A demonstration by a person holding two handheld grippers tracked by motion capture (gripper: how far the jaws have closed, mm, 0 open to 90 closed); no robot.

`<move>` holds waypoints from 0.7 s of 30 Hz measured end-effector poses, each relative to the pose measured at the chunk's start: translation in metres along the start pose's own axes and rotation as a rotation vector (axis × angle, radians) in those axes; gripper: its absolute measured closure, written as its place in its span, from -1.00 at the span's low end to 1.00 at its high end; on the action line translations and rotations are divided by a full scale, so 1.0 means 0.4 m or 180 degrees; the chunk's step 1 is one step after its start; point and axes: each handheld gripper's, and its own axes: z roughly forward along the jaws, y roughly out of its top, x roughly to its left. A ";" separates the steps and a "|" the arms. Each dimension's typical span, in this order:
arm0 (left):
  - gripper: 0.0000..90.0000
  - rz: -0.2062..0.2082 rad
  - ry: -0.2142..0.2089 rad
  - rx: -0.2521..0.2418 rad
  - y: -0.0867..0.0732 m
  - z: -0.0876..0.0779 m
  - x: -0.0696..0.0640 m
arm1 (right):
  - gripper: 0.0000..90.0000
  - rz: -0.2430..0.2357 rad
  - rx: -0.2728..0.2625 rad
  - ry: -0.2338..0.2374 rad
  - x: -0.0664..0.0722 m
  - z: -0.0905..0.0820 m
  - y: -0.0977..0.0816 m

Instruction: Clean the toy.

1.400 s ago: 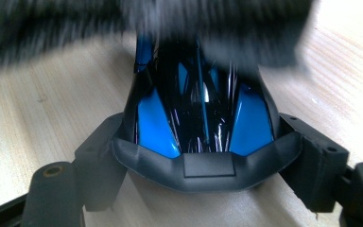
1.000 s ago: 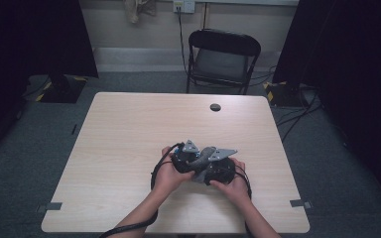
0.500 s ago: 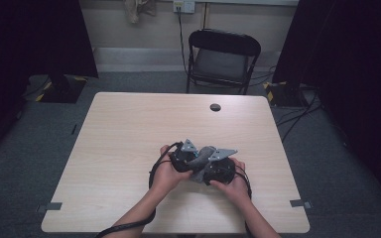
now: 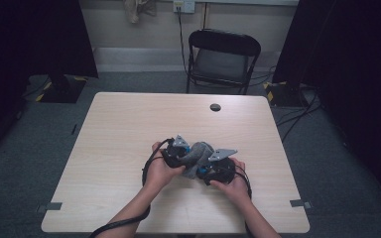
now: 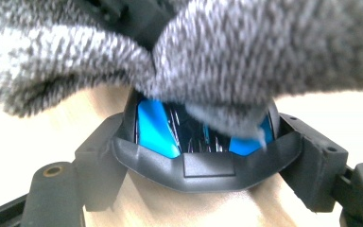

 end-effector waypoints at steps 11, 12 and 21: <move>0.47 -0.0152 0.0112 0.0021 -0.009 -0.015 0.045 | -0.46 0.0002 0.0000 0.0000 0.000 0.000 0.000; 0.47 -0.0156 0.0120 0.0027 -0.010 -0.016 0.047 | -0.46 0.0001 -0.0001 0.0000 0.000 0.000 0.000; 0.46 -0.0287 0.0227 0.0076 -0.021 -0.026 0.087 | -0.46 0.0002 -0.0002 0.0001 0.000 0.000 0.000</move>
